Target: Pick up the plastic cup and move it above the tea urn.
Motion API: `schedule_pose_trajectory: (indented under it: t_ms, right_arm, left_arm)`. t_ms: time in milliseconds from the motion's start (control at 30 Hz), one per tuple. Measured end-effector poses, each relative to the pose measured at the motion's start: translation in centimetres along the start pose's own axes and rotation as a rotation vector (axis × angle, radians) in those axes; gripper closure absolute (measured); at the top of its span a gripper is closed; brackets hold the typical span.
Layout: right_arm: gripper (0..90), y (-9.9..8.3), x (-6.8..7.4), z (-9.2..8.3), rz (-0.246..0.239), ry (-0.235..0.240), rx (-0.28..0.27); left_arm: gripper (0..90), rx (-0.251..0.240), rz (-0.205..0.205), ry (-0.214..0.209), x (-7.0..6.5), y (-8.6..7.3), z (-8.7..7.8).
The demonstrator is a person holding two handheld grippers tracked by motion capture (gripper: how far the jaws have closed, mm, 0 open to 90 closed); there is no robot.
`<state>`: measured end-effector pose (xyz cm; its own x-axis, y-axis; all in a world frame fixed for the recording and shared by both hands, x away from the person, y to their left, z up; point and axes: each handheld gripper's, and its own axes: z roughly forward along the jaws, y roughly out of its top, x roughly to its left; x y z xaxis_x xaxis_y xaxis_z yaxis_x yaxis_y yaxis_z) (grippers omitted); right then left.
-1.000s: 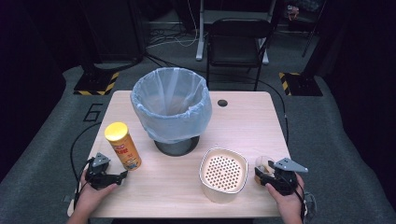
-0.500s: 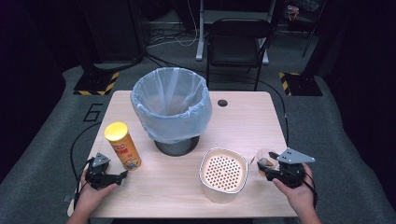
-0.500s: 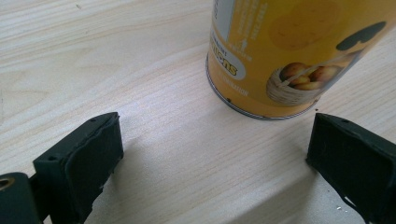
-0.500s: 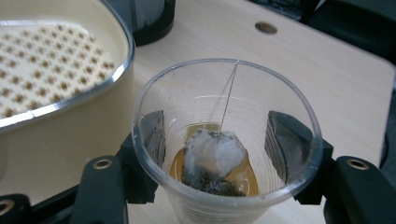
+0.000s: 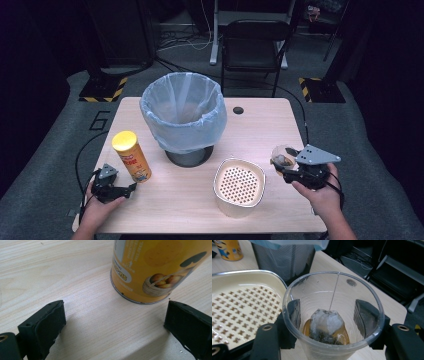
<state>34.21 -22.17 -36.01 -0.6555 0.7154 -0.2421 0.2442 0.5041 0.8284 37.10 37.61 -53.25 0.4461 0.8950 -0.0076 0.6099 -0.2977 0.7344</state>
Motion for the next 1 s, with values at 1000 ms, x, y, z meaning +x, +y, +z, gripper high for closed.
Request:
schedule_pose_trajectory:
  t_ms: [1000]
  right_arm:
    - [38.3,6.1,4.0,1.8,-0.152,0.14,-0.075]
  left_arm:
    - [3.2,0.001,0.0,0.0,0.0,0.0,0.0]
